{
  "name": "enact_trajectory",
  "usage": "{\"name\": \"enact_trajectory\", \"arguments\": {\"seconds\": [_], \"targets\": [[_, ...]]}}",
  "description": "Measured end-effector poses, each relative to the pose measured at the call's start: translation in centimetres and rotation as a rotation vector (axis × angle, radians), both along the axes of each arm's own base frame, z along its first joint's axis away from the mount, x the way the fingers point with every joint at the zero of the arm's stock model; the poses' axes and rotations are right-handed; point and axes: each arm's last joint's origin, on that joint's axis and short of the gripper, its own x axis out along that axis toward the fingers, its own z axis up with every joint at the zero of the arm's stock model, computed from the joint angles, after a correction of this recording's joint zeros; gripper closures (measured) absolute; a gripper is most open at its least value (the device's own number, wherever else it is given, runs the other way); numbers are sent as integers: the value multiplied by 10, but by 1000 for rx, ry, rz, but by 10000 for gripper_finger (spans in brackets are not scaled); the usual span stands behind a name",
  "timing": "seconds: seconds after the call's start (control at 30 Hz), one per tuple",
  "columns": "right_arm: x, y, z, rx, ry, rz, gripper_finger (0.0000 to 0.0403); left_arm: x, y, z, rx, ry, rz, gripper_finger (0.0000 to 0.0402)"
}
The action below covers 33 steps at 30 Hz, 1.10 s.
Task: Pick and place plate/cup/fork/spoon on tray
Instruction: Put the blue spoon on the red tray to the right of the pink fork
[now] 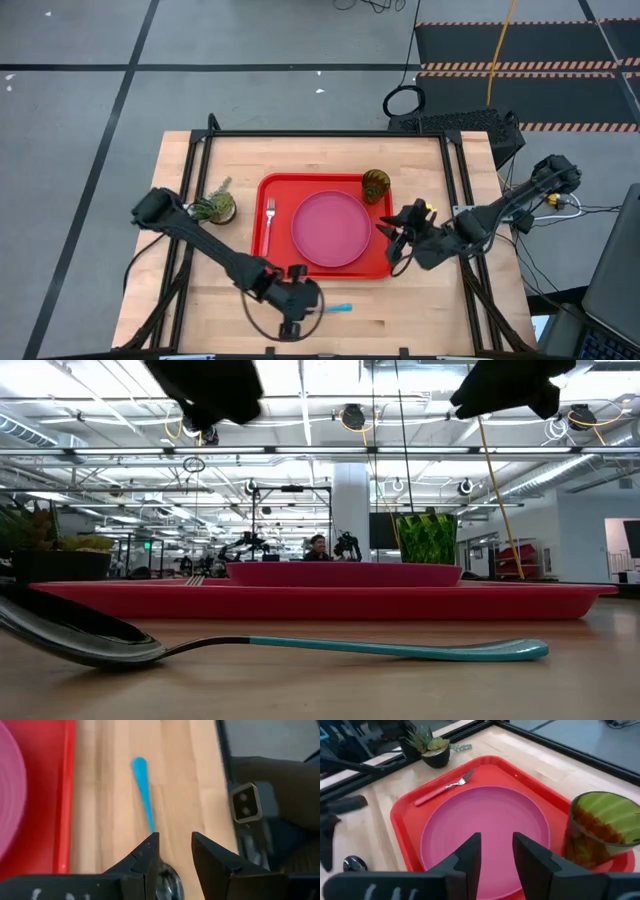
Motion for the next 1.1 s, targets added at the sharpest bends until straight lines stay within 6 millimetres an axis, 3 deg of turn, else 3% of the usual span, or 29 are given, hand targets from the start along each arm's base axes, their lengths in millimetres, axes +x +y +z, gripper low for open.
{"name": "enact_trajectory", "arguments": {"seconds": [0.17, 0.43, 1.1], "targets": [[-3, -1, 4, -30, -5, 38, 297, 14, 4, -15, -25, 87, 15, 286], [-3, -1, 9, -53, -22, 65, 297, 14, -5, -40, -90, 220, 22, 286], [-2, -1, 13, -80, -43, 92, 297, 22, -1, -55, -41, 226, 111, 286]]}}
